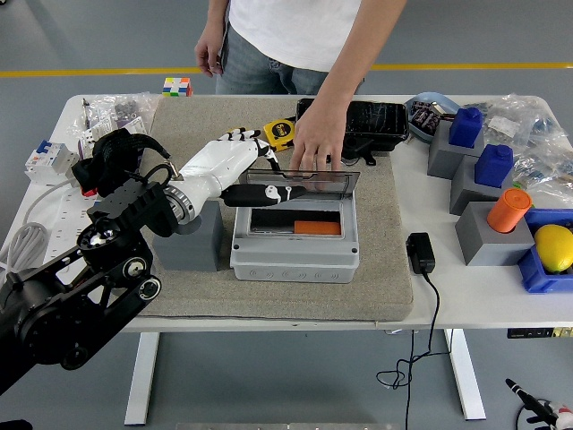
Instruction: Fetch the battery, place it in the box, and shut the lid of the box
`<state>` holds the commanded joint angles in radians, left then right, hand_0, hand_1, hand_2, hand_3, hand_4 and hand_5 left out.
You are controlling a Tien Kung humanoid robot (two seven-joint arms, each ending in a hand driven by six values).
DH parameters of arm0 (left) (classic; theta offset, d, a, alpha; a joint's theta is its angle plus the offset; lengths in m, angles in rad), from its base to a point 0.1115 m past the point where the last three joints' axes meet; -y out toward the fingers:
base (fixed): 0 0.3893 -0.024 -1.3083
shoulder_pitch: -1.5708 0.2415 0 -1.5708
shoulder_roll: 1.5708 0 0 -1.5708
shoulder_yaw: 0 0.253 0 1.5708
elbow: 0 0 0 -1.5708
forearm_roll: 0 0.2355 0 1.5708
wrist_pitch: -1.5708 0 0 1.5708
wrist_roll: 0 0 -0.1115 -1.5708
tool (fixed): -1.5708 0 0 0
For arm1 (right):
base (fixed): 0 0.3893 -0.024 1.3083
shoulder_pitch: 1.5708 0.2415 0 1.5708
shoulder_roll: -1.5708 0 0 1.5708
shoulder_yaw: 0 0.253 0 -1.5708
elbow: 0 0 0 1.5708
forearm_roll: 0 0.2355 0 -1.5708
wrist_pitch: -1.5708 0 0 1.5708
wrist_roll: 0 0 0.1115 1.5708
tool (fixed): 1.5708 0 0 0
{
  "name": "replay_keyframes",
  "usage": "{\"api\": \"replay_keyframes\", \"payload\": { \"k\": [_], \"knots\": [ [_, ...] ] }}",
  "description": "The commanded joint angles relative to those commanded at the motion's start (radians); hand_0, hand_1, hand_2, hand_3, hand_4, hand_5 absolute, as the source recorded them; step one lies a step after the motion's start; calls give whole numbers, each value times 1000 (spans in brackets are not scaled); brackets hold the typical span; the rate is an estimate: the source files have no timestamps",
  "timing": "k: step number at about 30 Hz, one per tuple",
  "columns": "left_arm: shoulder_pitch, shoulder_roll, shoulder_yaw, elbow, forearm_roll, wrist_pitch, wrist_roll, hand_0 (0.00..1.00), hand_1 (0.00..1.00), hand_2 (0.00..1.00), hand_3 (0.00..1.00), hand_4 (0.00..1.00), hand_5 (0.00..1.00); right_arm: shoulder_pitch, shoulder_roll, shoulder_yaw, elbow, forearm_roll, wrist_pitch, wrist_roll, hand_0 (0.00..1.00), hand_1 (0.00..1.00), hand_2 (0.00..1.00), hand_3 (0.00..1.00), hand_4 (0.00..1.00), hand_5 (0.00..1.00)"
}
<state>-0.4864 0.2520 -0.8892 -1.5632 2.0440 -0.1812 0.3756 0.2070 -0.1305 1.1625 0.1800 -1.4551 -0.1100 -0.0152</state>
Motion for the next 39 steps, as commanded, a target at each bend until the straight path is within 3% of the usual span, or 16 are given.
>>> {"api": "replay_keyframes", "payload": {
  "k": [6, 8, 12, 13, 18, 19, 27, 32, 34, 37, 38, 39],
  "knots": [
    [29, 51, 22, -108, -12, -83, 87, 998, 998, 889, 641, 998, 998, 2, -2, -4, 0, 6, -1, 1, 832, 769, 747, 826, 998, 998],
    [32, 62, 33, -127, -16, -106, 105, 998, 998, 895, 690, 998, 998, 3, -3, -2, 0, 4, -1, 1, 832, 769, 747, 826, 998, 998],
    [38, 89, 58, -168, -20, -124, 109, 998, 998, 895, 690, 998, 998, 5, -7, -4, 0, 8, -3, 1, 832, 769, 747, 826, 998, 998],
    [39, 95, 65, -176, -25, -116, 102, 998, 886, 764, 759, 998, 998, 5, -8, -3, 0, 6, -3, 1, 831, 768, 747, 826, 998, 998],
    [42, 100, 67, -197, -28, -122, 86, 998, 886, 764, 759, 998, 998, 3, -9, 8, 0, -2, -3, 0, 831, 768, 747, 826, 998, 998],
    [42, 100, 68, -196, -25, -120, 83, 998, 834, 737, 738, 998, 998, 3, -8, 10, 0, -4, -3, -1, 831, 768, 747, 826, 998, 998],
    [47, 88, 55, -179, 8, -75, 48, 998, 848, 752, 744, 998, 998, 4, -5, 4, 0, 4, -4, 0, 831, 768, 747, 826, 998, 998],
    [68, 71, 43, -141, 9, -30, -15, 998, 847, 750, 758, 998, 998, 3, -5, 7, 0, 2, -4, 0, 831, 767, 747, 826, 998, 998],
    [76, 65, 33, -122, 5, 1, -52, 998, 847, 750, 758, 998, 998, 3, -4, 4, 0, 5, -4, 0, 831, 767, 747, 826, 998, 998],
    [93, 39, -13, -63, -48, 95, -156, 998, 847, 750, 758, 998, 998, 3, -2, 3, 0, 6, -4, 0, 831, 767, 747, 826, 998, 998],
    [98, 29, -33, -44, -74, 123, -199, 920, 878, 847, 830, 998, 998, 3, -2, 1, 0, 7, -4, 0, 831, 767, 747, 825, 998, 998],
    [105, 12, -60, -21, -108, 146, -235, 920, 878, 847, 830, 998, 998, 3, 0, 0, 0, 7, -3, -1, 831, 767, 747, 825, 998, 998]
  ]
}}
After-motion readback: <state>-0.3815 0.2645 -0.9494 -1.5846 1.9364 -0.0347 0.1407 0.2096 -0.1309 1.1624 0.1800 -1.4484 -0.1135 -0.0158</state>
